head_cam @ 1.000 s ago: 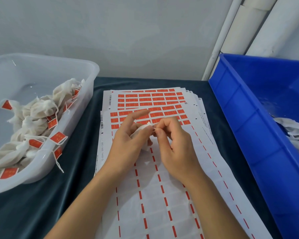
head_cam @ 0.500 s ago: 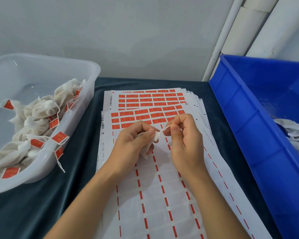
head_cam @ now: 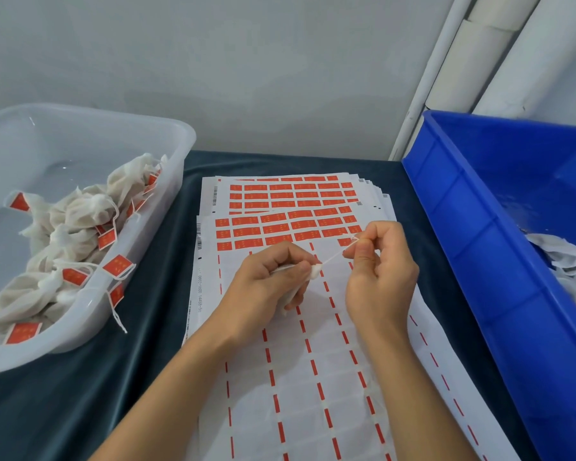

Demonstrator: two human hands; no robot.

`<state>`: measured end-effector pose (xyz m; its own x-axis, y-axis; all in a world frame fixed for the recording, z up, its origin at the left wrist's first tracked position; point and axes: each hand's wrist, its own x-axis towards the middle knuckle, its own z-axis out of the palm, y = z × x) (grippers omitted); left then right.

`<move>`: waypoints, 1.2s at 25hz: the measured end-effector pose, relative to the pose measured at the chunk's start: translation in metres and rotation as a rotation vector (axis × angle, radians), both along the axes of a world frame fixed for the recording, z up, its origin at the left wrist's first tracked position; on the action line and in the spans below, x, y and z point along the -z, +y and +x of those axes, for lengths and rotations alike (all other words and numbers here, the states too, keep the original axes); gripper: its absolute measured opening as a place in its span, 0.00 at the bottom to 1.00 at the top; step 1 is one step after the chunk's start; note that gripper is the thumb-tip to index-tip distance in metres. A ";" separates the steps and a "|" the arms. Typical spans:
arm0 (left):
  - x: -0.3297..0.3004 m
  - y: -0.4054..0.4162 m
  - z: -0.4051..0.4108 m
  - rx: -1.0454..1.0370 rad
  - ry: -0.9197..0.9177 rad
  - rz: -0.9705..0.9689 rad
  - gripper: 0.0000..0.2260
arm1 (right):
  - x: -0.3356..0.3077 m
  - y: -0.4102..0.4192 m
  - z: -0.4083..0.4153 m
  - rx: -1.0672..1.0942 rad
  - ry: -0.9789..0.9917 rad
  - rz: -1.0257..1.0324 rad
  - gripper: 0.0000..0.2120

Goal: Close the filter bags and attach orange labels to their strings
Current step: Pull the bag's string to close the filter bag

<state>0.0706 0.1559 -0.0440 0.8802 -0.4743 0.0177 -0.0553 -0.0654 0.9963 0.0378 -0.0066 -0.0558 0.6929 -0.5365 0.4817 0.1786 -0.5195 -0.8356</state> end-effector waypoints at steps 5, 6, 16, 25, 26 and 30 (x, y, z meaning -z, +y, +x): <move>0.000 -0.005 -0.004 -0.039 -0.087 0.165 0.06 | 0.000 0.002 0.001 -0.047 0.050 -0.037 0.10; 0.000 -0.006 -0.005 -0.045 -0.094 0.181 0.06 | 0.000 0.001 0.000 -0.020 0.033 -0.068 0.11; 0.001 0.000 0.001 -0.036 -0.055 0.084 0.09 | -0.002 -0.004 0.000 -0.159 0.094 -0.058 0.05; 0.001 0.000 0.002 -0.164 -0.033 -0.027 0.08 | 0.011 -0.018 0.009 0.141 0.265 -0.223 0.09; 0.001 -0.001 0.002 -0.183 -0.036 -0.030 0.08 | 0.014 -0.019 0.010 0.172 0.385 -0.293 0.13; 0.005 -0.005 0.000 -0.255 -0.015 -0.062 0.07 | 0.015 -0.014 0.014 0.144 0.692 -0.524 0.26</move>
<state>0.0709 0.1509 -0.0493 0.9705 -0.2349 0.0540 -0.0600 -0.0183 0.9980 0.0518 -0.0207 -0.0707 0.8632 -0.4688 0.1871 -0.3766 -0.8450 -0.3797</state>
